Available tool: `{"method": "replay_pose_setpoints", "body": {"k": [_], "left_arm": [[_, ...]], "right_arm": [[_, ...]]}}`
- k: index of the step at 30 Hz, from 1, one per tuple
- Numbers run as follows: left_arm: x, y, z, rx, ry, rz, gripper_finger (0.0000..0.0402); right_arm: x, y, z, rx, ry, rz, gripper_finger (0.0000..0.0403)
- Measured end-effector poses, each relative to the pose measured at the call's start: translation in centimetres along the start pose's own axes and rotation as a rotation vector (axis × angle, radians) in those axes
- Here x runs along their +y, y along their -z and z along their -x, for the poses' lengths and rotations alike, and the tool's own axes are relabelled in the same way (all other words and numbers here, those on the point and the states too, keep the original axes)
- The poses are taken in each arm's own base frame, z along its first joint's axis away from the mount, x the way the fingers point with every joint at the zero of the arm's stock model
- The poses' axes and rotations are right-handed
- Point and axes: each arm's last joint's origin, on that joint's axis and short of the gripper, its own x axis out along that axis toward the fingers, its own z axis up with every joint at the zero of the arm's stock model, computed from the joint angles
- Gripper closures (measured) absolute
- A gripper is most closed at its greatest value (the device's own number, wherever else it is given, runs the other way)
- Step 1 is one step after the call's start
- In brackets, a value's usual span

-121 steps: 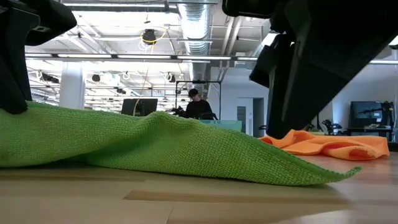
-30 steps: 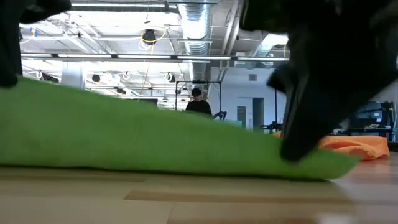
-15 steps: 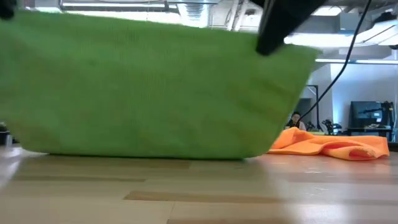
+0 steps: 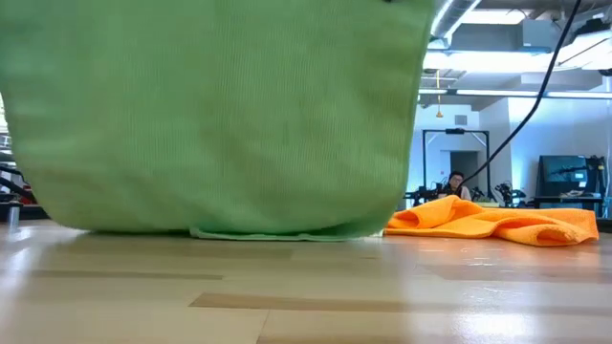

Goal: Roll microfiber towels into tight, uniform cylinder then place into a basket
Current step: Fold the green towel

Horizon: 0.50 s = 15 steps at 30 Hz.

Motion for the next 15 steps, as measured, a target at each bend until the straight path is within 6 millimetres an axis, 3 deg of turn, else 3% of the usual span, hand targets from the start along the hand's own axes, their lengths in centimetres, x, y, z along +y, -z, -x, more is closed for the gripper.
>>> {"method": "replay_pose_setpoints", "body": {"k": [6,10,13,15], "left_arm": [[4.3,0.5,2.4,-0.122,-0.035,0.035,0.0401],[8.0,1.1,3.8,-0.202,-0.078,0.102,0.0401],[10.2,1.4,4.2,-0.239,-0.117,0.213,0.0401],[10.9,1.3,3.9,-0.215,-0.102,0.228,0.0401]], "right_arm": [[-2.8,-0.3,1.6,0.017,0.052,0.006,0.0391],[-4.6,-0.5,2.1,-0.005,0.199,0.016,0.0398],[-5.7,-0.8,2.4,-0.050,0.359,0.020,0.0399],[-6.3,-0.9,2.5,-0.049,0.365,0.028,0.0396]]}}
